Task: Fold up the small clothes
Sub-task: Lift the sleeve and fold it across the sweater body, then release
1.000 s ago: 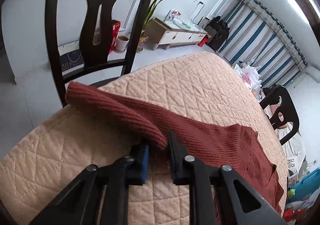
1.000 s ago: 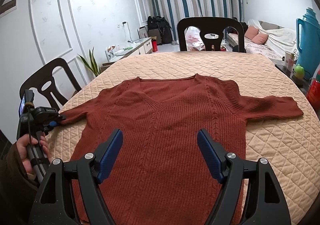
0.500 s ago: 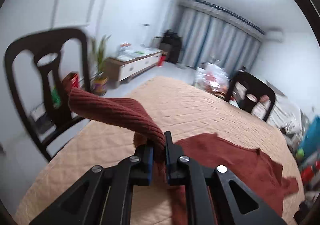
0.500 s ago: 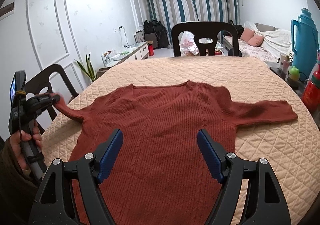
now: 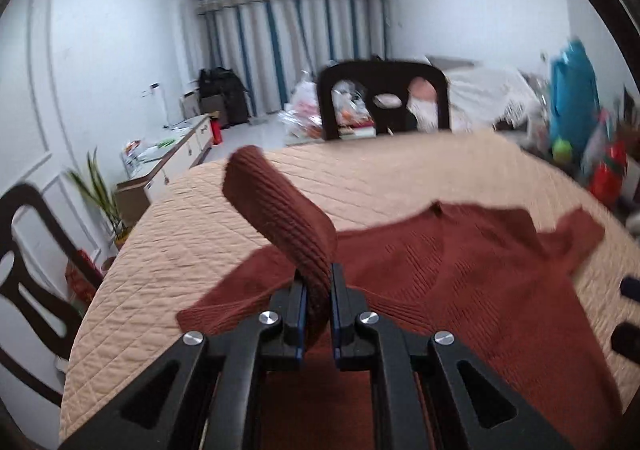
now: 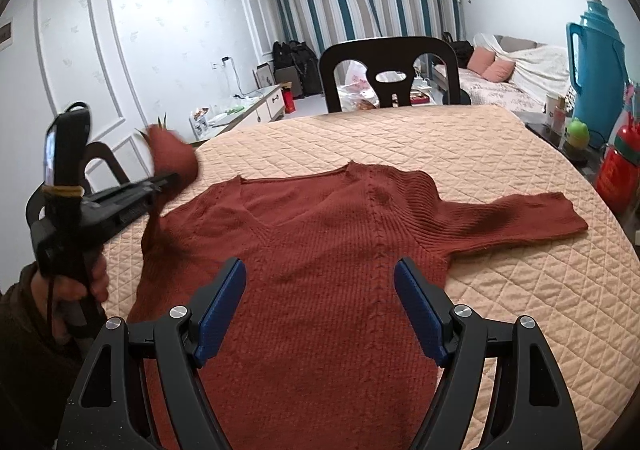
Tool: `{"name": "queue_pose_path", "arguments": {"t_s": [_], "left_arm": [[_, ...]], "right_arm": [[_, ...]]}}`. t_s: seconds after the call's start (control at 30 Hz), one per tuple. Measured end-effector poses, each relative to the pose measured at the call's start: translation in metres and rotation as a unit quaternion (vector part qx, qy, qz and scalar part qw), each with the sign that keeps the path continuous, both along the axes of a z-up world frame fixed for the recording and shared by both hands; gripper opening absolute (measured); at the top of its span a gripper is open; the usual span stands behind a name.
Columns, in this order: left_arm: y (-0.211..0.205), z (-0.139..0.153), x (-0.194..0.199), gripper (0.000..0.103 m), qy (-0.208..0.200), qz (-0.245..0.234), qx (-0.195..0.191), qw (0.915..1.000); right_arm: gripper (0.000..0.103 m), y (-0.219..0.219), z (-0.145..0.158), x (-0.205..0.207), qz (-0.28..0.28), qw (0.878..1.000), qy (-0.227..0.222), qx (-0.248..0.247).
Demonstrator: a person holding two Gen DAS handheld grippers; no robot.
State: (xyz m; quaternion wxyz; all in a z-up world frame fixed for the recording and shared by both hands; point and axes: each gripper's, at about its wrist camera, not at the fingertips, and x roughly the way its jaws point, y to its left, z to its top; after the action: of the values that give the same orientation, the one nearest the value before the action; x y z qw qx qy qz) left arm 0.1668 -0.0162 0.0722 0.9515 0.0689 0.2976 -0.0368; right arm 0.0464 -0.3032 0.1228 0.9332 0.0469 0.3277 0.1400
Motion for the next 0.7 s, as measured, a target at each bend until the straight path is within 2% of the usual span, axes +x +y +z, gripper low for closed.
{"name": "queue_pose_path", "arguments": {"t_s": [0.17, 0.27, 0.4, 0.5, 0.57, 0.63, 0.7], "left_arm": [[-0.023, -0.014, 0.002, 0.011, 0.017, -0.040, 0.048, 0.9979], [-0.031, -0.022, 0.011, 0.013, 0.070, -0.075, 0.041, 0.9939], [-0.041, -0.027, 0.001, 0.014, 0.082, -0.119, 0.058, 0.9878], [-0.038, -0.029, 0.001, 0.021, 0.095, -0.121, 0.054, 0.9867], [-0.031, -0.029, 0.003, 0.037, 0.104, -0.119, 0.039, 0.9866], [-0.020, -0.026, 0.000, 0.047, 0.105, -0.120, 0.022, 0.9869], [-0.008, -0.023, 0.000, 0.053, 0.101, -0.118, 0.006, 0.9879]], "right_arm": [[0.077, -0.007, -0.005, 0.008, -0.008, 1.000, 0.012, 0.001], [0.077, -0.009, -0.007, 0.012, -0.009, 1.000, 0.017, 0.002], [0.077, -0.008, -0.011, 0.018, -0.007, 1.000, 0.024, -0.001], [0.077, -0.005, -0.014, 0.023, -0.004, 1.000, 0.031, -0.004], [0.077, -0.002, -0.015, 0.027, 0.001, 0.999, 0.036, -0.005], [0.077, 0.001, -0.015, 0.030, 0.006, 0.999, 0.037, -0.008], [0.077, 0.005, -0.014, 0.035, 0.013, 0.999, 0.034, -0.013]]}}
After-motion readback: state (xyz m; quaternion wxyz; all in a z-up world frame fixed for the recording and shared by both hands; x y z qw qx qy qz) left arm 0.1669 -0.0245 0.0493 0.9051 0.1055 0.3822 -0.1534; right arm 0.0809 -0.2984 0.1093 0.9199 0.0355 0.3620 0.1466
